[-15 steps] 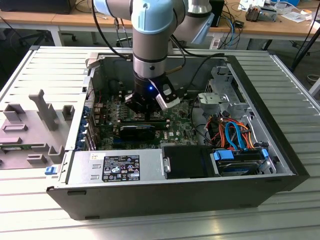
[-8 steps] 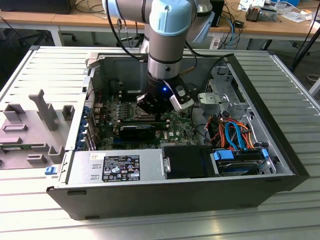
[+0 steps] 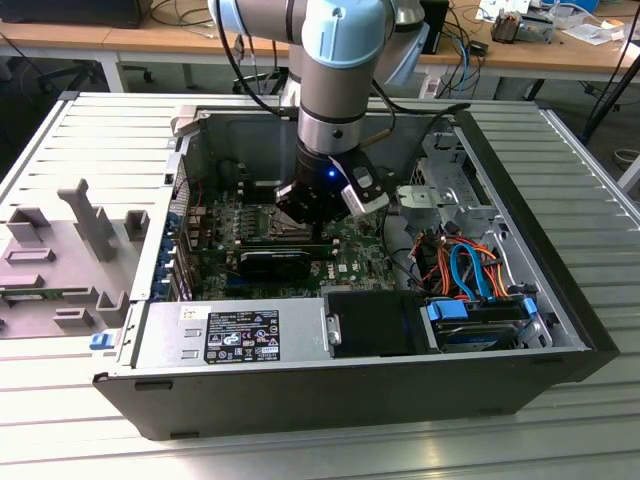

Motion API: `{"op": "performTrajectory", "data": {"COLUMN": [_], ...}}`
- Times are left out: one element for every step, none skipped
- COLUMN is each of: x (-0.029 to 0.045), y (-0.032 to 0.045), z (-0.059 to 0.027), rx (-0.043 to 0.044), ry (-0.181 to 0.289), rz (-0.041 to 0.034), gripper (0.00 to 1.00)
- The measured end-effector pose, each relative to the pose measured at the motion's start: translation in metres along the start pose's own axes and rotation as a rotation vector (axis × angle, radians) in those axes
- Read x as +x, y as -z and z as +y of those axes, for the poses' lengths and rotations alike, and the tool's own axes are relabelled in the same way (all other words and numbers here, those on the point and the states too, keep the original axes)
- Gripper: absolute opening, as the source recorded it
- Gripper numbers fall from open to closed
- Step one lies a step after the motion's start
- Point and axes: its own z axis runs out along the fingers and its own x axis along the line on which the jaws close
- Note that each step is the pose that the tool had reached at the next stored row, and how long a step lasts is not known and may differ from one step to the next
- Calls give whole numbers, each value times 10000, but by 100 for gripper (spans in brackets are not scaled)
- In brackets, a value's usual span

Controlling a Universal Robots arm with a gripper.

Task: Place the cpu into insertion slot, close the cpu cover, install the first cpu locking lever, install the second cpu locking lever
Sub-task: 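Install the second cpu locking lever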

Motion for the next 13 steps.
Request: {"op": "performTrajectory", "data": {"x": [19,39,51,61,72,96,112,129,162,183,211,235,281], "y": [-1,-2,-3,-3,-3,-4,-4,-5,-5,-6,-7,-7,-9], "z": [2,4,5,6,7,8,7,7,7,6,4,3,-3], "rx": [-21,-32,-36,-36,-36,-36,-36,-37,-37,-37,-39,-38,-39], "ry": [2,2,2,1,2,3,3,3,2,2,1,2,3], "rz": [-3,-3,-3,-4,-3,-3,-4,-6,-9,-11,-15,-18,-24], "gripper": [11,11,11,11,11,11,11,11,11,11,11,11,11]}}
